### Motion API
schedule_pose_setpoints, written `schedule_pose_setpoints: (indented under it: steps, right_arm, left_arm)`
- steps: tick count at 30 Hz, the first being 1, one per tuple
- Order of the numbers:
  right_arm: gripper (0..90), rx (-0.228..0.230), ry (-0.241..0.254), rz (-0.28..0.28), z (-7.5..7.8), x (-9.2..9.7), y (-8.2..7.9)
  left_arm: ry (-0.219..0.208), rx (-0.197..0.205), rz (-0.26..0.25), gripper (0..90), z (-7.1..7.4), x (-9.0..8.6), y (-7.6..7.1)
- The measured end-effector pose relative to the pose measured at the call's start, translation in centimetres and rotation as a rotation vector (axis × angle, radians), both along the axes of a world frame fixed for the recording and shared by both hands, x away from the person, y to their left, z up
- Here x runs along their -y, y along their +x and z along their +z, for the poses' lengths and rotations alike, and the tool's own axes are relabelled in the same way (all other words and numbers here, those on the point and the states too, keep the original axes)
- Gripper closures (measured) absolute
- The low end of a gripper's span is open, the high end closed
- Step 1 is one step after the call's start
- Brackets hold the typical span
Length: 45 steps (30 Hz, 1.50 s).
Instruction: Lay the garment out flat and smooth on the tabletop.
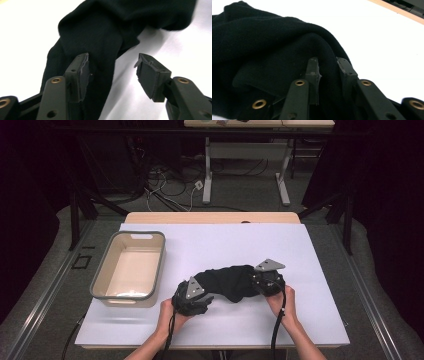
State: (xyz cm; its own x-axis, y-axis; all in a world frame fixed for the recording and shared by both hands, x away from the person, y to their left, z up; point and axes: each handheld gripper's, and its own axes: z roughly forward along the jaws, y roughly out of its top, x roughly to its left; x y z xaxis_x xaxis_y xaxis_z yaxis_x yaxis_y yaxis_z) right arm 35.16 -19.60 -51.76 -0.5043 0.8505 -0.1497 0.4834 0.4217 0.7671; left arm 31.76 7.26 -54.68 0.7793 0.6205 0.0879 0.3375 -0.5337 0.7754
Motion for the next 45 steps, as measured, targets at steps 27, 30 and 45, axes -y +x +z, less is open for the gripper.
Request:
schedule_pose_setpoints:
  steps: [27, 30, 45]
  right_arm:
    - [72.0, 0.034, -0.125, 0.126, 0.1, -1.3, -1.8]
    - [74.0, 0.011, -0.086, 0.1, 0.2, -1.3, -0.9]
    - [71.9, -0.046, 0.009, 0.036, -0.5, 0.0, 1.0]
  left_arm:
    - [-0.043, 0.023, 0.004, 73.9, -0.4, -0.1, 0.5]
    - [-0.058, 0.043, -0.001, 67.2, 0.0, 0.2, 0.1]
    - [0.009, -0.025, -0.028, 47.0, -0.9, 2.9, 0.3]
